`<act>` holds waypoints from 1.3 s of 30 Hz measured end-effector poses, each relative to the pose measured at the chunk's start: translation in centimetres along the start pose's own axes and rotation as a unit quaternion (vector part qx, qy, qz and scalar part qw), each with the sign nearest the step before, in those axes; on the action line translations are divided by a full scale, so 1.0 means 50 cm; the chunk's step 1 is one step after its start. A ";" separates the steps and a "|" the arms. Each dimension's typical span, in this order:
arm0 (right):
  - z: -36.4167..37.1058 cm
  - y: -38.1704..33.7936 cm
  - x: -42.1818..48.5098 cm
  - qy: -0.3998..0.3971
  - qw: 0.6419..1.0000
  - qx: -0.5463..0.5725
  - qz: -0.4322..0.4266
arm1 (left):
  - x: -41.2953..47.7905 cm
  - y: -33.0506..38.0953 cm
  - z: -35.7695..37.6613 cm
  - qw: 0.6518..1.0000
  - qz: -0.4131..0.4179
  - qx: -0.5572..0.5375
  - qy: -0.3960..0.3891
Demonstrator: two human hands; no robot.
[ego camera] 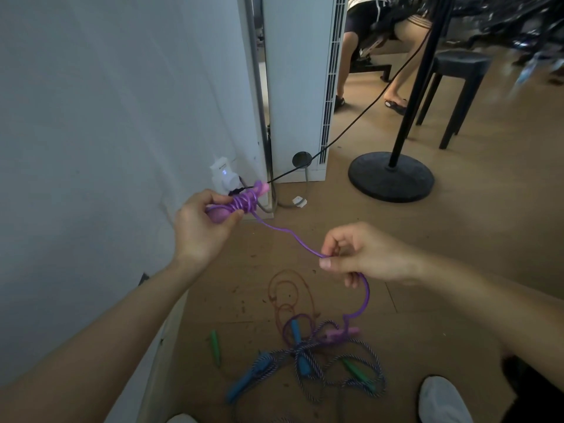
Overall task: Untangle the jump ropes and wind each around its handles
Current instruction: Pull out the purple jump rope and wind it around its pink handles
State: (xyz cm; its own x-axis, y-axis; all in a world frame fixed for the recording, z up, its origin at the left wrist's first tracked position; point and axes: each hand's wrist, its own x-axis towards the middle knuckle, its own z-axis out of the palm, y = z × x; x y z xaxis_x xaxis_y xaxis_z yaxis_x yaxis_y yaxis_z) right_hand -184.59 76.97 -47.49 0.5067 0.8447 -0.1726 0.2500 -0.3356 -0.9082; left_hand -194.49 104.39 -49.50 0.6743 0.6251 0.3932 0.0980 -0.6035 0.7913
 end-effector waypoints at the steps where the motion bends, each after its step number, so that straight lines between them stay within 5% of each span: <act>1: -0.009 -0.011 -0.003 -0.007 1.000 0.015 -0.016 | -0.003 -0.005 0.004 0.999 0.023 0.034 -0.029; 7: -0.067 -0.018 0.008 0.065 0.994 0.043 -0.071 | -0.039 0.017 0.017 0.961 0.061 0.097 -0.251; 11: -0.083 -0.003 0.028 0.106 0.991 -0.035 -0.071 | -0.054 0.064 0.002 0.897 0.041 -0.010 -0.440; 13: -0.086 0.007 0.039 0.128 0.984 -0.091 -0.080 | -0.057 0.085 -0.003 0.877 0.008 -0.079 -0.474; 20: -0.062 0.050 0.065 0.114 0.990 -0.075 -0.034 | -0.046 0.081 0.004 0.827 -0.149 -0.423 -0.338; 25: -0.035 0.079 0.067 0.036 0.999 0.019 0.033 | -0.041 0.080 0.021 0.822 -0.240 -0.489 -0.166; 33: 0.025 0.115 0.035 -0.070 0.983 0.026 0.168 | -0.018 0.049 0.019 0.861 -0.264 -0.434 0.011; 39: 0.028 0.088 0.023 -0.045 0.997 0.016 0.064 | 0.003 -0.015 0.014 0.975 -0.141 -0.173 0.020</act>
State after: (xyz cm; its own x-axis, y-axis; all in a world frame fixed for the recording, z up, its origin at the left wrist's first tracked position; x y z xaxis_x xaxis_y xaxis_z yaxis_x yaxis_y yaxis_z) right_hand -184.09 77.04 -52.20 0.4572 0.8296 -0.3204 0.1613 -0.4317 -0.8875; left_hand -193.94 104.60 -50.35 0.6266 0.7648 0.1499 0.0184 -0.2068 0.9782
